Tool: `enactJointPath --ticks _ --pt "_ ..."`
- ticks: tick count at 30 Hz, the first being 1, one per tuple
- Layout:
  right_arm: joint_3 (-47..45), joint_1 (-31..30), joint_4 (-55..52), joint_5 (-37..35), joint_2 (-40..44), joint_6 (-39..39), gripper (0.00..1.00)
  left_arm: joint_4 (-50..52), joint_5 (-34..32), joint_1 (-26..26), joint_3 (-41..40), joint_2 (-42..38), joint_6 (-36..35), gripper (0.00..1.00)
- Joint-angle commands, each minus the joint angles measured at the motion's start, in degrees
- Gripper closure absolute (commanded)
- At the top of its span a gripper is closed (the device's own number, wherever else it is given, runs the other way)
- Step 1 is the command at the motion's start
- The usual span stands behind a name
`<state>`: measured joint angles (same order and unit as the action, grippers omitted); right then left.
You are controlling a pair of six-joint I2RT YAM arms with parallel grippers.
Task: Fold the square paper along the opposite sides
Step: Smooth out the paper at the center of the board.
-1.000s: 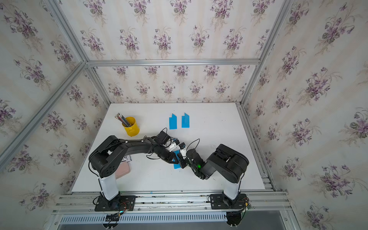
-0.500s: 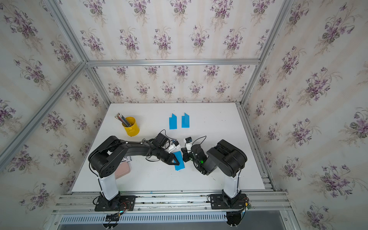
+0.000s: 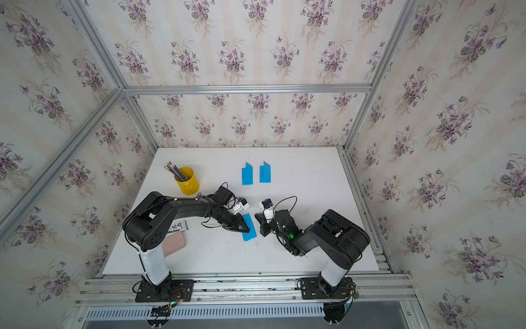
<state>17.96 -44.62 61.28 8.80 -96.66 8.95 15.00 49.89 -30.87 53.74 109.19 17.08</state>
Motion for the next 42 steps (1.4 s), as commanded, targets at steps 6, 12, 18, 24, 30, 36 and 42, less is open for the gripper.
enactJointPath --ticks 6,12,18,24,30,36,42 --pt "0.64 -2.81 0.9 0.08 -4.4 -3.22 1.0 10.92 -20.28 0.73 0.06 1.99 -0.85 0.76" --pt "0.71 -6.18 -1.33 -4.52 -4.15 -7.19 1.0 10.83 -19.89 0.73 0.41 3.12 -0.9 0.76" --pt "0.53 -7.57 -4.73 -8.13 -4.76 -9.1 1.0 10.71 -19.83 0.86 0.22 3.13 -0.93 0.75" --pt "0.73 -9.68 -9.78 -11.71 -4.33 -10.06 1.0 10.91 -19.64 1.23 0.5 3.32 -0.8 0.74" --pt "-1.49 -10.45 -12.14 -14.22 -1.22 -7.84 1.0 10.84 -19.23 2.21 0.24 3.79 -0.03 0.74" --pt "-1.83 -13.28 -12.31 -15.63 -1.2 -7.63 1.0 10.33 -18.3 2.57 0.41 4.55 0.41 0.75" --pt "-2.91 -13.72 -11.31 -15.64 1.83 -8.67 1.0 10.13 -17.55 2.57 0.63 2.83 0.84 0.74"
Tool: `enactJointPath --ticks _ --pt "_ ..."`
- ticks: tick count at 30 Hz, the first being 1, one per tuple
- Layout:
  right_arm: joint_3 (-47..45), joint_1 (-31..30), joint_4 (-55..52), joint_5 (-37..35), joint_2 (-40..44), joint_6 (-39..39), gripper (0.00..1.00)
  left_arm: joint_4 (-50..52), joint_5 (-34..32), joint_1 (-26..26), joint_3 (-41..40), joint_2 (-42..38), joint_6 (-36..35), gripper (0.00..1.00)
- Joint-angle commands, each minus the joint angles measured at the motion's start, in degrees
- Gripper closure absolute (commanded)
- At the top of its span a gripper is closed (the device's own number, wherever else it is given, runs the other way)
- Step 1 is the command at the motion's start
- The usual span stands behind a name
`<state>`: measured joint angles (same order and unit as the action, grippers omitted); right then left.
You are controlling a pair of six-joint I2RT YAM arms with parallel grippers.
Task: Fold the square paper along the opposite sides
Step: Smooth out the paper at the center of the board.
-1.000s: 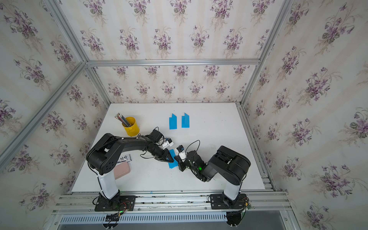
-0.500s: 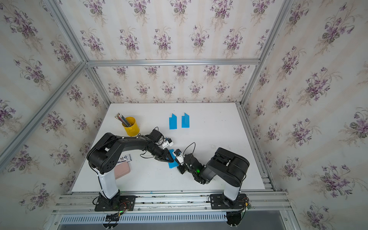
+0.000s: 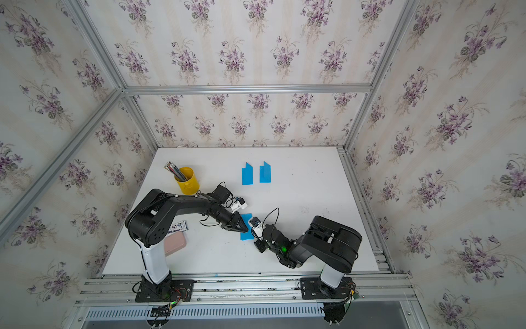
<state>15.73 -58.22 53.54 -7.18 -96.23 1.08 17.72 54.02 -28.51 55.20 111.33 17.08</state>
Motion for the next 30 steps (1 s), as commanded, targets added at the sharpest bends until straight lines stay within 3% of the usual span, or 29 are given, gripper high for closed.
enactJointPath --ticks 1,8,16,30 --pt "-0.78 -0.14 -3.74 0.54 2.1 -1.07 1.0 7.57 -21.93 0.21 -0.87 0.66 0.68 0.74" --pt "-0.64 -0.21 -1.15 1.29 5.12 -1.69 1.0 6.73 -22.12 0.21 -1.8 1.78 0.98 0.74" --pt "0.47 -1.27 1.21 2.59 0.61 -0.82 1.0 6.8 -22.16 0.21 -1.87 1.75 0.94 0.74" --pt "0.35 -3.95 -6.98 -0.16 -0.45 -1.1 1.0 6.98 -22.52 0.43 -1.83 2.46 0.74 0.74"
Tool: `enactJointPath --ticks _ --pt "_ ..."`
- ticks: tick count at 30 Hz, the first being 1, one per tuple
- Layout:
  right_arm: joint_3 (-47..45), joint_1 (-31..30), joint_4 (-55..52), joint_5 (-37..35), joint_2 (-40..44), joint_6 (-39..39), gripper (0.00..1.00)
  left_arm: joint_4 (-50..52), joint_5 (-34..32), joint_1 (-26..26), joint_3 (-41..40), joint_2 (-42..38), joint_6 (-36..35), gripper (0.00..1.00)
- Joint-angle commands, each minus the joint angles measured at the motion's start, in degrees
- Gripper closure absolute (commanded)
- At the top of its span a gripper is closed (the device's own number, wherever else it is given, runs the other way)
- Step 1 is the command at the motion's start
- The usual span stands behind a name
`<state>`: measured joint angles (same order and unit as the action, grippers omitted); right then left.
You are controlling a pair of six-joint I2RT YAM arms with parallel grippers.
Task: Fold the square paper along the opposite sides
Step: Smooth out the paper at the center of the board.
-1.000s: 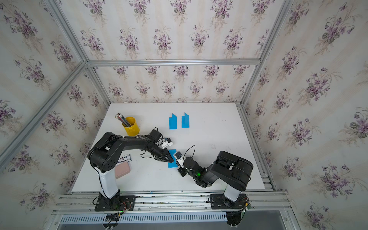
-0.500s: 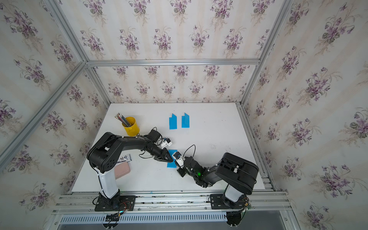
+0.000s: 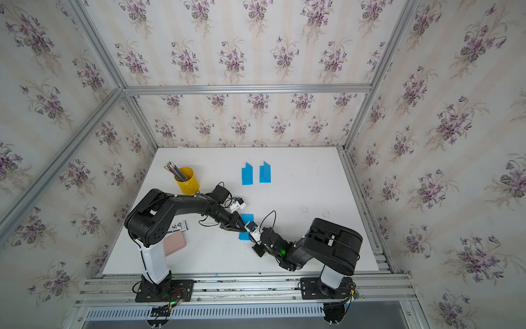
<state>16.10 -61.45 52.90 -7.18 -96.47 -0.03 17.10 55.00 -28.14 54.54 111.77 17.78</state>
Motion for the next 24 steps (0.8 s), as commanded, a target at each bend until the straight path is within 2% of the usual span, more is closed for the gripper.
enactJointPath --ticks 1,13,15,19,24 --pt "-0.01 -1.03 -6.71 -0.39 -0.17 0.35 1.0 7.66 -23.58 0.1 -1.19 2.03 0.06 0.74" --pt "-1.51 -2.17 -10.14 -3.18 9.36 2.1 1.0 7.58 -23.1 0.26 -1.27 2.14 -0.2 0.74" --pt "-1.38 0.91 -6.97 -1.99 9.93 3.14 1.0 7.51 -23.03 0.28 -1.37 1.89 -0.13 0.74" --pt "0.58 9.74 2.46 4.78 6.82 6.84 1.0 7.12 -22.78 0.27 -1.97 1.52 0.12 0.74" --pt "5.98 13.42 10.39 9.38 -1.55 8.76 1.0 6.96 -22.46 0.2 -2.16 1.64 0.27 0.74"
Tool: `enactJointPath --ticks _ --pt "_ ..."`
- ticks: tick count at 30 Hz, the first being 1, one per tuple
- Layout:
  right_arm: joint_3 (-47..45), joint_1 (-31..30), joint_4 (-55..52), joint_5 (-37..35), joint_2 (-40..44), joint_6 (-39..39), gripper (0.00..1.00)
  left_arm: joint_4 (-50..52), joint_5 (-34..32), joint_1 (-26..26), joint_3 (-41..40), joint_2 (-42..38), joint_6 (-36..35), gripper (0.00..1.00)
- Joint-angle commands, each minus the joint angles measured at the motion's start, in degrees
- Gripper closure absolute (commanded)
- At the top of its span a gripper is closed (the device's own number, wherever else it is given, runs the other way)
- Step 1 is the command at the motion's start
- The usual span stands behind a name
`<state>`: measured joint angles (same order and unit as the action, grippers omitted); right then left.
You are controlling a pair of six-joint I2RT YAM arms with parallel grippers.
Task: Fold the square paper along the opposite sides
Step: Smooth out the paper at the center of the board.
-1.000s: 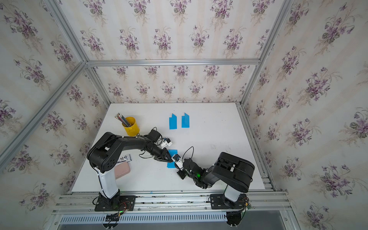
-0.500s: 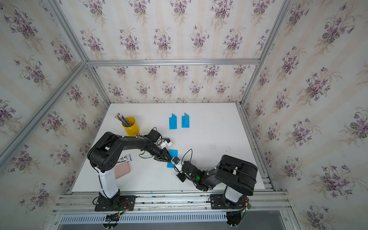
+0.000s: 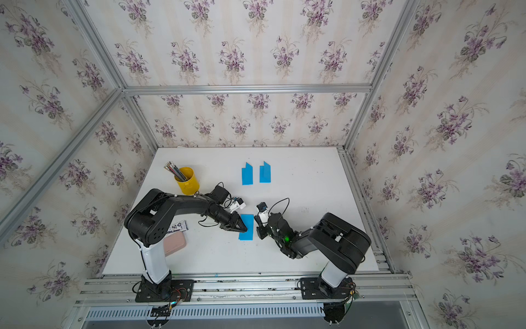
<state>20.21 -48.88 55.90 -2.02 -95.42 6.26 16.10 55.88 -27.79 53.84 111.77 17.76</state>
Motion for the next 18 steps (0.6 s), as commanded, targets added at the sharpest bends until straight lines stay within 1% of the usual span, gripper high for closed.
enactJointPath --ticks 1,4,11,18 --pt "2.77 0.96 8.26 4.68 -4.31 2.99 1.0 7.9 -23.36 -0.14 -1.44 1.7 0.31 0.74" --pt "4.23 0.98 9.78 6.05 -7.73 4.77 1.0 7.73 -23.27 -0.11 -1.68 1.77 0.5 0.74" --pt "4.18 1.57 11.26 5.65 -14.26 7.47 1.0 7.35 -23.01 -0.07 -2.02 1.84 1.35 0.75" --pt "6.38 3.45 6.81 4.91 -15.11 7.61 1.0 6.41 -23.0 -0.07 -3.1 1.34 2.75 0.76"
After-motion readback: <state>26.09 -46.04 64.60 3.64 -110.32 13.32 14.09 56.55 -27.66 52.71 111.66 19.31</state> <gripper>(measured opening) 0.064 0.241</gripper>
